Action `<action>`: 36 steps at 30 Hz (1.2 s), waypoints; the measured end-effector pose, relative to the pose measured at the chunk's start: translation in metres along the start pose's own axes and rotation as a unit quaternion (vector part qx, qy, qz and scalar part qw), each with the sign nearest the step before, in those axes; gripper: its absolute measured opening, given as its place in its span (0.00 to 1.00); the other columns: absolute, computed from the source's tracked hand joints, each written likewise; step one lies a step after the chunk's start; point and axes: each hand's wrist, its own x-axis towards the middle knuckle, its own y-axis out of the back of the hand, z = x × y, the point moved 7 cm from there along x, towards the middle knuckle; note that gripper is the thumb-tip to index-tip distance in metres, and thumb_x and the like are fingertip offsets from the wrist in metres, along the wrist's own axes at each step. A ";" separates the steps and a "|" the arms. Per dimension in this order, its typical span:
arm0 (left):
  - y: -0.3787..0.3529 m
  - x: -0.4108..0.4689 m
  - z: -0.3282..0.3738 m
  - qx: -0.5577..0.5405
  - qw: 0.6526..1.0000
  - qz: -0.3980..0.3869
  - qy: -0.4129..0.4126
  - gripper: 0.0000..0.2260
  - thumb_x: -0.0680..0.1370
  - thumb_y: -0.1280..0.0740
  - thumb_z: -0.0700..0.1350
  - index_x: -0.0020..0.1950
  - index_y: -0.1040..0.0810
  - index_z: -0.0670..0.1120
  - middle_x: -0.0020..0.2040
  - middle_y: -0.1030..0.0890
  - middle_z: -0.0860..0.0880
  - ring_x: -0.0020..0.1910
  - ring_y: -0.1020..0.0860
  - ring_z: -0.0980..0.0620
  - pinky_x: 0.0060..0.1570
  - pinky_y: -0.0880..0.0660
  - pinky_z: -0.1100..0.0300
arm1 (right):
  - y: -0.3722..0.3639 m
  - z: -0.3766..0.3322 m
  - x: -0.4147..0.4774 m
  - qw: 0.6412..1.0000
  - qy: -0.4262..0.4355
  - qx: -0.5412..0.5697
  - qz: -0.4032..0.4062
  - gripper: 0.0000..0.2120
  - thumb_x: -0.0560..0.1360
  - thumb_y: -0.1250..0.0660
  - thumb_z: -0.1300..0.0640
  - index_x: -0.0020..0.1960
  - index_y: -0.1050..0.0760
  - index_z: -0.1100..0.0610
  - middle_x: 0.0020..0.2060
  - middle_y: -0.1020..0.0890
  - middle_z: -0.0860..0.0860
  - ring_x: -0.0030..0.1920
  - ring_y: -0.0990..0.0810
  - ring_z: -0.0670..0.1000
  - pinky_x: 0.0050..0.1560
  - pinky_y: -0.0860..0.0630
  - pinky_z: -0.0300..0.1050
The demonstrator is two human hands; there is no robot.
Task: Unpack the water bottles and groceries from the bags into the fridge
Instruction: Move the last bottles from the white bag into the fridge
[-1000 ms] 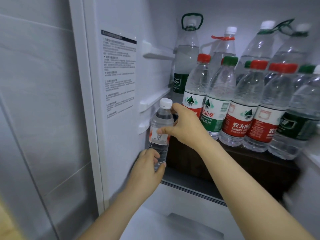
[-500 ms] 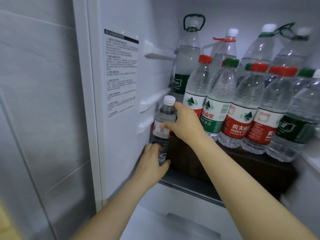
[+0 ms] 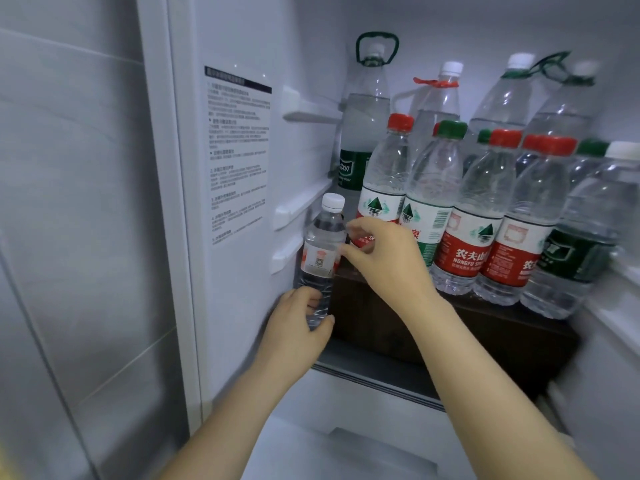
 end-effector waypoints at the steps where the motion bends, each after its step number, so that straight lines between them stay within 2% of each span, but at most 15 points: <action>1: 0.002 -0.002 0.001 -0.012 1.000 0.000 0.000 0.15 0.74 0.31 0.44 0.60 0.26 0.49 0.56 0.24 0.52 0.52 0.24 0.58 0.56 0.25 0.60 | 0.006 0.003 -0.007 1.000 -0.014 0.003 0.001 0.17 0.74 0.29 0.54 0.62 0.23 0.53 0.53 0.17 0.48 0.48 0.19 0.46 0.51 0.21 0.46; 7: 0.008 -0.012 0.011 -0.044 0.999 -0.020 -0.022 0.14 0.73 0.29 0.46 0.57 0.25 0.53 0.54 0.22 0.56 0.52 0.23 0.60 0.56 0.23 0.56 | 0.033 0.030 -0.062 0.992 -0.121 -0.023 0.018 0.14 0.74 0.29 0.53 0.59 0.23 0.49 0.47 0.18 0.42 0.44 0.21 0.39 0.48 0.22 0.39; 15: -0.007 -0.038 0.028 -0.081 0.990 -0.095 -0.067 0.13 0.73 0.29 0.44 0.55 0.24 0.53 0.52 0.22 0.56 0.51 0.22 0.58 0.53 0.22 0.54 | 0.047 0.055 -0.142 0.966 -0.241 -0.079 0.055 0.12 0.71 0.27 0.57 0.55 0.19 0.53 0.42 0.17 0.45 0.39 0.20 0.43 0.47 0.20 0.46; 18: -0.024 -0.054 0.031 -0.085 0.982 -0.145 -0.085 0.13 0.73 0.29 0.44 0.55 0.25 0.54 0.51 0.22 0.56 0.50 0.22 0.58 0.53 0.22 0.54 | 0.050 0.059 -0.179 0.953 -0.282 -0.081 0.072 0.12 0.71 0.26 0.58 0.54 0.19 0.54 0.42 0.17 0.46 0.38 0.20 0.43 0.45 0.21 0.43; 23: -0.052 -0.091 0.035 -0.097 0.962 -0.233 -0.105 0.12 0.73 0.30 0.44 0.56 0.24 0.52 0.52 0.22 0.56 0.51 0.23 0.58 0.55 0.24 0.55 | 0.058 0.058 -0.242 0.924 -0.354 -0.097 0.106 0.12 0.72 0.27 0.59 0.55 0.19 0.54 0.43 0.18 0.45 0.39 0.20 0.43 0.47 0.20 0.45; 26: -0.064 -0.111 0.036 -0.097 0.951 -0.269 -0.115 0.13 0.73 0.30 0.45 0.56 0.24 0.52 0.52 0.22 0.56 0.50 0.23 0.60 0.54 0.25 0.59 | 0.062 0.053 -0.278 0.907 -0.390 -0.116 0.110 0.12 0.73 0.28 0.58 0.56 0.20 0.54 0.44 0.18 0.45 0.40 0.20 0.43 0.47 0.21 0.41; 29: -0.073 -0.131 0.036 -0.097 0.941 -0.301 -0.119 0.13 0.73 0.30 0.44 0.56 0.25 0.53 0.53 0.22 0.57 0.50 0.24 0.61 0.53 0.26 0.64 | 0.063 0.046 -0.311 0.891 -0.423 -0.132 0.104 0.14 0.73 0.29 0.56 0.59 0.21 0.52 0.46 0.19 0.44 0.43 0.20 0.44 0.50 0.21 0.44; 33: -0.086 -0.160 0.047 -0.090 0.920 -0.359 -0.130 0.12 0.74 0.31 0.46 0.57 0.25 0.52 0.53 0.23 0.58 0.51 0.25 0.62 0.55 0.27 0.63 | 0.063 0.039 -0.352 0.872 -0.461 -0.114 0.119 0.14 0.74 0.30 0.56 0.60 0.23 0.51 0.47 0.20 0.43 0.45 0.22 0.41 0.47 0.25 0.34; 36: -0.095 -0.182 0.055 -0.089 0.905 -0.391 -0.140 0.12 0.75 0.31 0.47 0.58 0.25 0.53 0.53 0.24 0.58 0.52 0.25 0.62 0.56 0.27 0.64 | 0.066 0.031 -0.384 0.857 -0.486 -0.111 0.134 0.14 0.74 0.30 0.56 0.60 0.22 0.50 0.47 0.19 0.42 0.46 0.21 0.40 0.50 0.23 0.38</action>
